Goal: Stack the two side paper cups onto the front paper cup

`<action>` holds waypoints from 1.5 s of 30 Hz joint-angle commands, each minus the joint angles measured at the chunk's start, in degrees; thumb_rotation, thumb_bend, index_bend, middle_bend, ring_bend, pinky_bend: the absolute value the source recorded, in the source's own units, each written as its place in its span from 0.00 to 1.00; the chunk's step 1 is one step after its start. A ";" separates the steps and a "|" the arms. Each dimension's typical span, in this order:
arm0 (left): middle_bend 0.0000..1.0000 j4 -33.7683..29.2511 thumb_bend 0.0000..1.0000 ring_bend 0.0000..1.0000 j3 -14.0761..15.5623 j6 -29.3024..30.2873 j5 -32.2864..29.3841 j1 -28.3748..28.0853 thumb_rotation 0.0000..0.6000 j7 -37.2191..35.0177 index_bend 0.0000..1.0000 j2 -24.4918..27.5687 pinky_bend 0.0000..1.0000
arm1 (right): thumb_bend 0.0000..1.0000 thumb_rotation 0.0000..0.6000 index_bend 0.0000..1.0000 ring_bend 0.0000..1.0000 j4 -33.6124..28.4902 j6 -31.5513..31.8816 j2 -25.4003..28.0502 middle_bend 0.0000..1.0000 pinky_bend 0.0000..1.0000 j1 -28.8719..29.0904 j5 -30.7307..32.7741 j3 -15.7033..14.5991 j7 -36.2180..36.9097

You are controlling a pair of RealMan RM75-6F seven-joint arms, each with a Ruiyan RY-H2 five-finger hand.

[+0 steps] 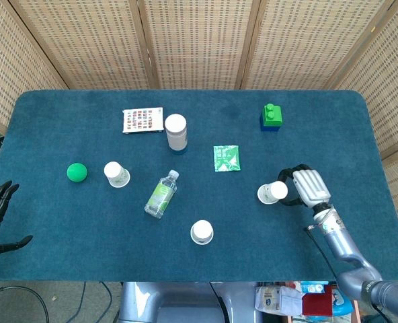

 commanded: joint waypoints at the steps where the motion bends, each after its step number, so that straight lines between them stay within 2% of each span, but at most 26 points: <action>1: 0.00 -0.01 0.17 0.00 0.07 -0.02 0.14 -0.02 1.00 -0.07 0.00 0.06 0.00 | 0.36 1.00 0.52 0.39 -16.65 2.09 7.94 0.55 0.29 1.03 -4.68 0.97 -0.56; 6: 0.00 0.10 0.17 0.00 0.14 0.02 0.23 0.01 1.00 -0.39 0.00 0.10 0.00 | 0.36 1.00 0.52 0.39 -28.33 0.29 11.01 0.55 0.29 3.21 -4.14 1.91 -6.74; 10: 0.00 0.21 0.17 0.00 0.20 -0.04 0.33 0.00 1.00 -0.73 0.00 0.15 0.00 | 0.36 1.00 0.52 0.39 -33.20 -1.81 10.22 0.55 0.29 5.79 -0.71 3.07 -13.61; 15: 0.00 0.51 0.17 0.00 0.17 -0.31 0.24 -0.13 1.00 -1.32 0.00 0.23 0.00 | 0.36 1.00 0.52 0.39 -36.45 -2.76 7.89 0.55 0.29 8.38 4.82 3.72 -21.46; 19: 0.00 0.73 0.17 0.00 0.24 -0.58 0.35 -0.24 1.00 -2.15 0.00 0.44 0.00 | 0.36 1.00 0.52 0.39 -37.24 -3.36 5.31 0.55 0.29 10.54 10.03 3.15 -27.69; 24: 0.00 0.99 0.17 0.00 0.20 -0.74 0.28 -0.31 1.00 -3.12 0.00 0.69 0.00 | 0.38 1.00 0.52 0.39 -37.94 -3.32 4.11 0.55 0.29 12.02 13.60 1.56 -32.69; 45: 0.00 1.05 0.17 0.00 0.32 -1.14 0.18 -0.50 1.00 -3.44 0.00 0.81 0.00 | 0.38 1.00 0.52 0.39 -35.99 -1.01 0.39 0.55 0.29 14.17 16.77 -0.33 -35.40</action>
